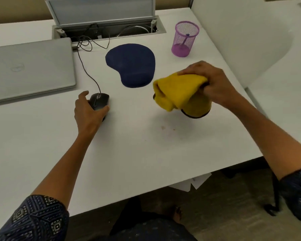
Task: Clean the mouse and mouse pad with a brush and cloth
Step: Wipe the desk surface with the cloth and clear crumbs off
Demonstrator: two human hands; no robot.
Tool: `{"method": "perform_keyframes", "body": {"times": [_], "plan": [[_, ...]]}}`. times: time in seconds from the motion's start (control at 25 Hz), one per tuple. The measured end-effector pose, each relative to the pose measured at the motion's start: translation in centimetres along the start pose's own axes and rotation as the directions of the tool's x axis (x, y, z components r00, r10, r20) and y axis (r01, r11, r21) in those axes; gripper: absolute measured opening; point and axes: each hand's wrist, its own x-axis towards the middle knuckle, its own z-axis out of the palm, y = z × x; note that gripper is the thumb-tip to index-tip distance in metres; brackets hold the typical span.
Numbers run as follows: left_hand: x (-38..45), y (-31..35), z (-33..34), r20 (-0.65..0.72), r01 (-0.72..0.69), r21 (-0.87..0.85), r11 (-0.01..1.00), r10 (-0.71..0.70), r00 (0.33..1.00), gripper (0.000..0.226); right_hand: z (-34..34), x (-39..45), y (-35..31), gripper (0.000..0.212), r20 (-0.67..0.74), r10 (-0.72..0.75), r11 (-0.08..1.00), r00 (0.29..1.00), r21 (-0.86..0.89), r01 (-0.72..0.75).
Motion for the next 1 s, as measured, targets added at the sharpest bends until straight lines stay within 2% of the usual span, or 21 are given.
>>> {"method": "perform_keyframes", "body": {"times": [0.08, 0.16, 0.24, 0.48, 0.68, 0.8, 1.0], "plan": [[0.0, -0.1, 0.5, -0.012, -0.017, 0.022, 1.000, 0.017, 1.000, 0.078, -0.9, 0.8, 2.9, 0.045, -0.098, 0.193, 0.962, 0.976, -0.179, -0.208], [0.1, 0.0, 0.8, -0.020, -0.026, 0.029, 0.999, 0.026, 0.999, 0.078, 0.6, 0.3, 5.0, 0.038, -0.112, 0.427, 0.817, 0.897, -0.377, -0.436], [0.3, 0.0, 1.1, -0.029, -0.036, 0.036, 0.999, 0.037, 0.999, 0.077, 3.6, -0.7, 5.2, 0.041, -0.089, 0.517, 0.746, 0.851, -0.442, -0.499], [0.2, -0.1, 1.7, -0.057, -0.028, 0.056, 0.998, 0.032, 0.998, 0.076, 9.8, -2.8, 1.1, 0.070, 0.100, 0.253, 0.890, 0.962, -0.413, -0.191], [-0.8, -0.3, 1.5, -0.052, -0.048, 0.111, 0.993, 0.054, 0.997, 0.075, 10.3, -6.0, -1.0, 0.064, 0.316, 0.013, 0.916, 0.949, -0.383, 0.115], [-2.2, -0.3, 1.4, -0.055, -0.036, 0.158, 0.987, 0.045, 0.997, 0.080, 9.5, -8.6, -1.3, 0.057, 0.397, -0.034, 0.925, 0.917, -0.336, 0.180], [-5.8, 0.0, 1.4, -0.130, 0.018, 0.217, 0.976, 0.010, 0.991, 0.079, 7.5, -14.2, -0.9, 0.058, 0.437, 0.003, 0.962, 0.900, -0.247, 0.117]]}}
